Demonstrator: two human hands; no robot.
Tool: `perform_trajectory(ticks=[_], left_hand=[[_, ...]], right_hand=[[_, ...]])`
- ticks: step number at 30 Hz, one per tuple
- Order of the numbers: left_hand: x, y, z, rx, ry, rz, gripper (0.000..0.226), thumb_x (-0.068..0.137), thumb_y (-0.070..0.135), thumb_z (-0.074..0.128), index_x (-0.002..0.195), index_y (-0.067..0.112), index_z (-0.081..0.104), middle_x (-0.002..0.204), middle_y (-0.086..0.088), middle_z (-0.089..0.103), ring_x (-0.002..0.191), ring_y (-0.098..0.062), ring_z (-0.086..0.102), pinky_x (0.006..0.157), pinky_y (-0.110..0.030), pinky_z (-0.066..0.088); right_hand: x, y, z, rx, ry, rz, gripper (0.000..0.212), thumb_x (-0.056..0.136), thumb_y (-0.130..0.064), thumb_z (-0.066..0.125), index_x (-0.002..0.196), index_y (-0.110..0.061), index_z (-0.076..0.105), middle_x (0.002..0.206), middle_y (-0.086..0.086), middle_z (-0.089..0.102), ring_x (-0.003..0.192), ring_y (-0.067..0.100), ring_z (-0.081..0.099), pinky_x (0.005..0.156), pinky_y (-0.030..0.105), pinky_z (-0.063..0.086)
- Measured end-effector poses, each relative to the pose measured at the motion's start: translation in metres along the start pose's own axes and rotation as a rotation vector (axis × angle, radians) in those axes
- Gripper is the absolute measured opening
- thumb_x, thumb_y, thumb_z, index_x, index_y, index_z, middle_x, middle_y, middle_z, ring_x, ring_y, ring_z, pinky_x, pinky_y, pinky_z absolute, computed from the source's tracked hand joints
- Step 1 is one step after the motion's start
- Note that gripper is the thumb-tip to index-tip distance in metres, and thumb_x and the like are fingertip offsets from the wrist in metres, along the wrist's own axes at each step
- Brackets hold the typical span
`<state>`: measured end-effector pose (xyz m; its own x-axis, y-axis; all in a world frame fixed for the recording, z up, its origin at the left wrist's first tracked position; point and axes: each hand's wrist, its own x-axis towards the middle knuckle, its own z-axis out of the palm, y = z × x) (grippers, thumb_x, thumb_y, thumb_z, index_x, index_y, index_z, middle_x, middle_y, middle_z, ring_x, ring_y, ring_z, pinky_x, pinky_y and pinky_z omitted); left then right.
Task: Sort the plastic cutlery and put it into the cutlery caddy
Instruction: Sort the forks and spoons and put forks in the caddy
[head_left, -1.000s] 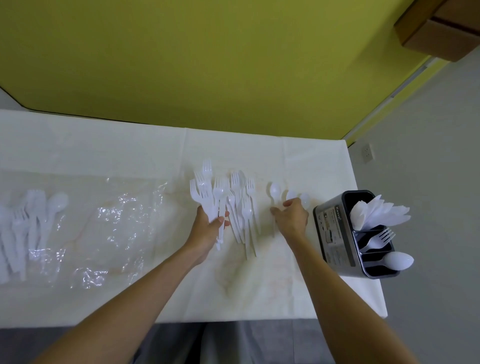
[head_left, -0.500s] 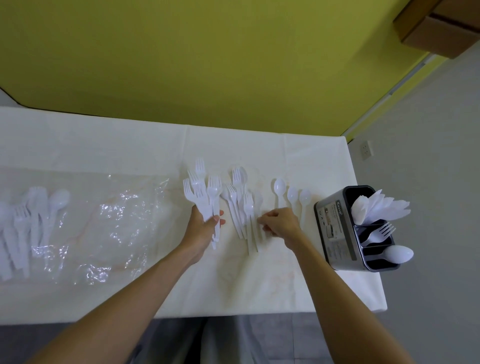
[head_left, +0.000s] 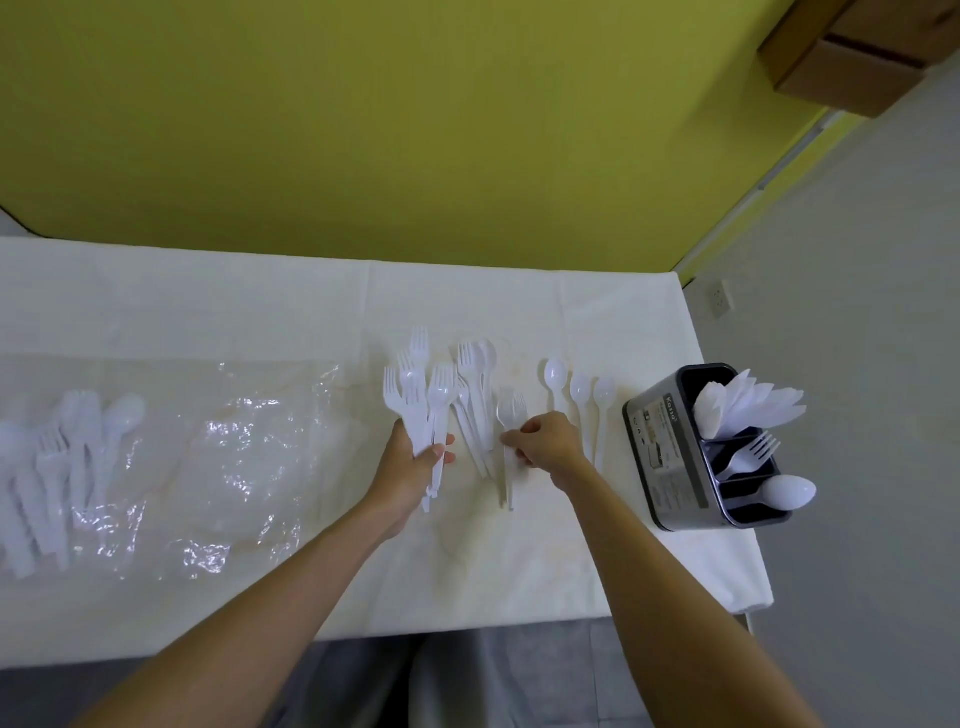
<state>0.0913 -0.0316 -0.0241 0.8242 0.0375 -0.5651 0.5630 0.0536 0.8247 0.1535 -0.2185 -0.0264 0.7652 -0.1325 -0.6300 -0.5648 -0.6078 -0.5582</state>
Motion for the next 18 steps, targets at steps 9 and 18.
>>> perform_trajectory(ticks=[9, 18], left_hand=[[-0.013, 0.039, 0.028, 0.097, -0.149, 0.149, 0.041, 0.098, 0.003, 0.045, 0.138, 0.011, 0.04, 0.109, -0.005, 0.063, 0.086, -0.012, 0.064, 0.078, -0.025, 0.048], [-0.025, 0.088, 0.133, 0.077, -0.421, 0.21, 0.028, 0.098, 0.008, 0.048, 0.125, 0.016, 0.052, 0.102, 0.004, 0.067, 0.095, -0.012, 0.064, 0.089, -0.031, 0.048]], right_hand=[[-0.057, 0.0, -0.059, 0.467, 0.015, -0.23, 0.02, 0.083, -0.003, 0.074, 0.096, 0.01, 0.067, 0.08, 0.02, 0.064, 0.077, 0.02, 0.064, 0.069, 0.022, 0.058], [-0.128, 0.05, -0.199, 0.779, 0.541, -0.179, 0.02, 0.083, -0.009, 0.076, 0.09, 0.008, 0.068, 0.066, 0.007, 0.066, 0.055, 0.013, 0.061, 0.062, 0.022, 0.055]])
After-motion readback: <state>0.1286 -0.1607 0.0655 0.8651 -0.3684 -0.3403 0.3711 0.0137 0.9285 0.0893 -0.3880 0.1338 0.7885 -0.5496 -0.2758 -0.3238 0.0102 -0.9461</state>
